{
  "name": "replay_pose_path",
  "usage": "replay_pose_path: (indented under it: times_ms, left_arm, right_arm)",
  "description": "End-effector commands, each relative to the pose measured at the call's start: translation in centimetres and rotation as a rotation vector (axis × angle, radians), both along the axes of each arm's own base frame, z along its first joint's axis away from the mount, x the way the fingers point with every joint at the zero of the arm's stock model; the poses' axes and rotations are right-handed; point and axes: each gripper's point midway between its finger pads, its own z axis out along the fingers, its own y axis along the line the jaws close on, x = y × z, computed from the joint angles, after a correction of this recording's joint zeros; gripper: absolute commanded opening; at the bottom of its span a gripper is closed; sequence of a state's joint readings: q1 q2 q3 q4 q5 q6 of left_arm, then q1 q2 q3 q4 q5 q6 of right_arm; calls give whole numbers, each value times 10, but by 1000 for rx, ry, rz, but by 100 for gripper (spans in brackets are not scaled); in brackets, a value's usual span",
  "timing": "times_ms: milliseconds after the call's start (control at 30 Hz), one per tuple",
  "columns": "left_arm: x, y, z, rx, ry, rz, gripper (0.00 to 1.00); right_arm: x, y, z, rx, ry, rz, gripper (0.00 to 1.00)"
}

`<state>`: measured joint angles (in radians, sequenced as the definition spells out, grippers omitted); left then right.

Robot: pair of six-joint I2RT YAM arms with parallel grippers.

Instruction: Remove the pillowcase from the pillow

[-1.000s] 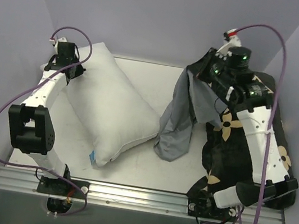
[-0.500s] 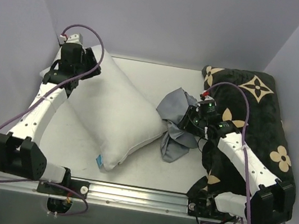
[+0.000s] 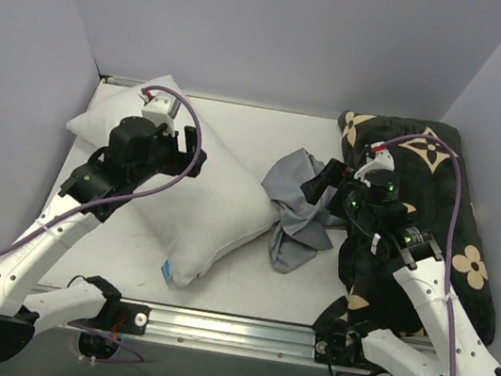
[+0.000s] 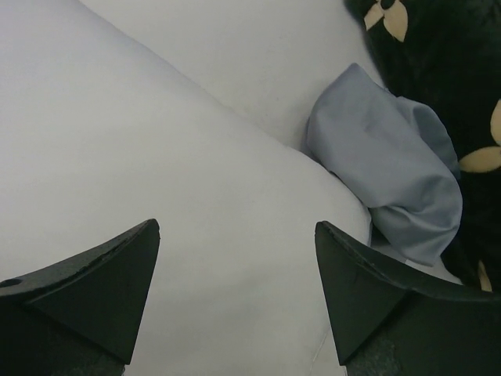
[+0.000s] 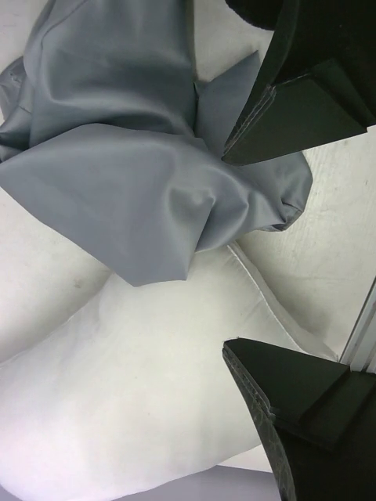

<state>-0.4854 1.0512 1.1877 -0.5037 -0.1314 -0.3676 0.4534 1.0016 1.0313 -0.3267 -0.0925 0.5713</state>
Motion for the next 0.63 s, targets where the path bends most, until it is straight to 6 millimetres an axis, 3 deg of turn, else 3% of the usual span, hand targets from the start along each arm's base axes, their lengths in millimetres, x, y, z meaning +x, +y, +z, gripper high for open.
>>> replay_pose_path:
  times_ms: [0,167,300,600]
  left_arm:
    - [-16,-4,-11,43,9,-55,88]
    - [-37,-11,-16,36,-13,-151,88]
    - [-44,-6,-21,46,-35,-149,89]
    - [-44,-5,-17,43,-48,-147,89]
  right_arm:
    - [0,-9,14,-19,-36,-40,100]
    - [1,-9,-1,-42,-3,-37,100]
    - [1,-12,-10,-64,6,-43,100]
    - [5,-15,2,-54,-66,-54,100]
